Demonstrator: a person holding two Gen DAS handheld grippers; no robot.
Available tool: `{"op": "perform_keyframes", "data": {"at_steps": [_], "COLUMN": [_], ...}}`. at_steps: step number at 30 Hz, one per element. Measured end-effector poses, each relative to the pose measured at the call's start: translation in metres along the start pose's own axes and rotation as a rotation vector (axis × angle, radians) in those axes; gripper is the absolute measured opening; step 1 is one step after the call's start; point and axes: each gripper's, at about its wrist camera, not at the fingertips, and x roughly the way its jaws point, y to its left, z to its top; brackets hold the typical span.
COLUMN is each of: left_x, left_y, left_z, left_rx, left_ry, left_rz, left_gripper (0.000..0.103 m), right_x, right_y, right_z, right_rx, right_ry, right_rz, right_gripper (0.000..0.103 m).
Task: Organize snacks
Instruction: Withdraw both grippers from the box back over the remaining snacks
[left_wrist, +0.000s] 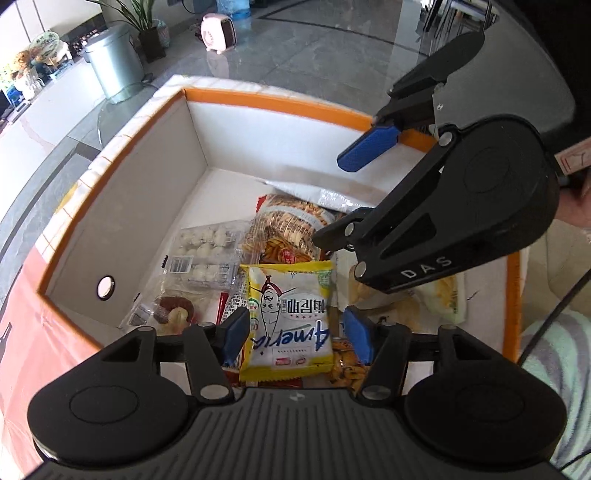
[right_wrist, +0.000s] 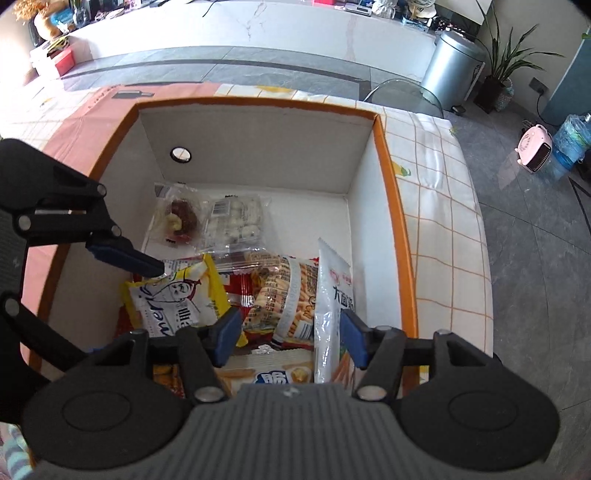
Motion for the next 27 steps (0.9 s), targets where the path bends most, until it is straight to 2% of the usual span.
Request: {"op": "perform_keyframes", "data": {"at_steps": [4,9,13,19,23,27], "left_x": [-0.024,-0.061,-0.096,-0.130,-0.145,-0.159], "left_y": [-0.006,-0.013,-0.013,-0.014,-0.007,0.002], "left_z": [-0.006,-0.017,-0.033,-0.078,-0.110,-0.134], "left_rx": [-0.026,-0.091,-0.187,-0.336,-0.515,-0.580], "left_ry": [-0.062,-0.141,-0.208,-0.310,-0.363,-0.387], "left_rz": [0.000,0.054,0.122,0.226,0.281,0.324], "left_gripper": [0.077,0.077,0.079,0.080,0.080,0.080], "right_x": [-0.018,-0.047,-0.071,-0.100,-0.107,-0.103], "right_y": [0.004,0.015,0.028,0.065,0.094,0.124], "right_z": [-0.003,-0.011,-0.019,-0.040,-0.054,-0.062], "right_rx": [0.024,0.061,0.115,0.182,0.245,0.261], "right_ry": [-0.019,-0.067,-0.115,-0.208,-0.268,-0.296], "right_rz": [-0.001,-0.027,-0.011,0.020,0.051,0.056], "right_gripper": [0.059,0.059,0.059,0.059,0.059,0.059]}}
